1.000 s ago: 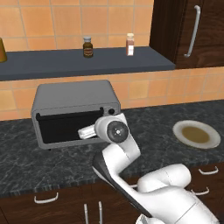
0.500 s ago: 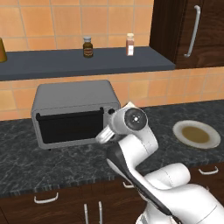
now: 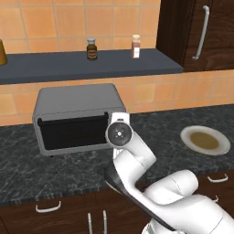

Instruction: Pick up the kebab skewer and baguette bread, and place them inside the toaster oven. Close the toaster oven door and start by setting the timer.

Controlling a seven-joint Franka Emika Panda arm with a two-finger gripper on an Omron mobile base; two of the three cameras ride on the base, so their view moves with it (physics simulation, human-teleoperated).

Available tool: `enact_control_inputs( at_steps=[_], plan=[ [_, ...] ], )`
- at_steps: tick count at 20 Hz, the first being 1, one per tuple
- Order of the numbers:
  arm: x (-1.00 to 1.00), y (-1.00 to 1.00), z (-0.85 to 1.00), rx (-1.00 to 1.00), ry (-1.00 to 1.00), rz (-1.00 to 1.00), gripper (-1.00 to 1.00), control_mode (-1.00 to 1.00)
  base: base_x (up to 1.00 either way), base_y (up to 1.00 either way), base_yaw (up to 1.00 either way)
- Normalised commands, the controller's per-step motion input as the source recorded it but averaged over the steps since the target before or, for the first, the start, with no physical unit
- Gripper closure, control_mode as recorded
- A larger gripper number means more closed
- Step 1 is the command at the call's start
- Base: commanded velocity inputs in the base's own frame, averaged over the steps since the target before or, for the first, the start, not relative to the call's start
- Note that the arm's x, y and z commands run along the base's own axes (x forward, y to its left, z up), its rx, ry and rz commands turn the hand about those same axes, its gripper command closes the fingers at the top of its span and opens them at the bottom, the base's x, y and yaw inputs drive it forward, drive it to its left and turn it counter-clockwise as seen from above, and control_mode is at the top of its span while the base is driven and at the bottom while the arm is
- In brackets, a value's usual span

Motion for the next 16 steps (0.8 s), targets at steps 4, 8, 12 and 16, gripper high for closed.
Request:
enact_control_inputs(
  at_steps=[4,8,12,16],
  plan=[
    [0.00,-0.01,-0.09,-0.94,0.04,0.10,-1.00,-1.00,0.00,0.00,0.00],
    [0.00,-0.38,0.04,-0.75,0.14,0.10,-1.00,-1.00,0.00,0.00,0.00],
    [-0.05,-0.73,0.12,-0.66,0.11,0.10,-1.00,-1.00,0.00,0.00,0.00],
    [0.02,-0.46,-0.14,-0.51,0.17,0.18,-1.00,-1.00,0.00,0.00,0.00]
  ],
)
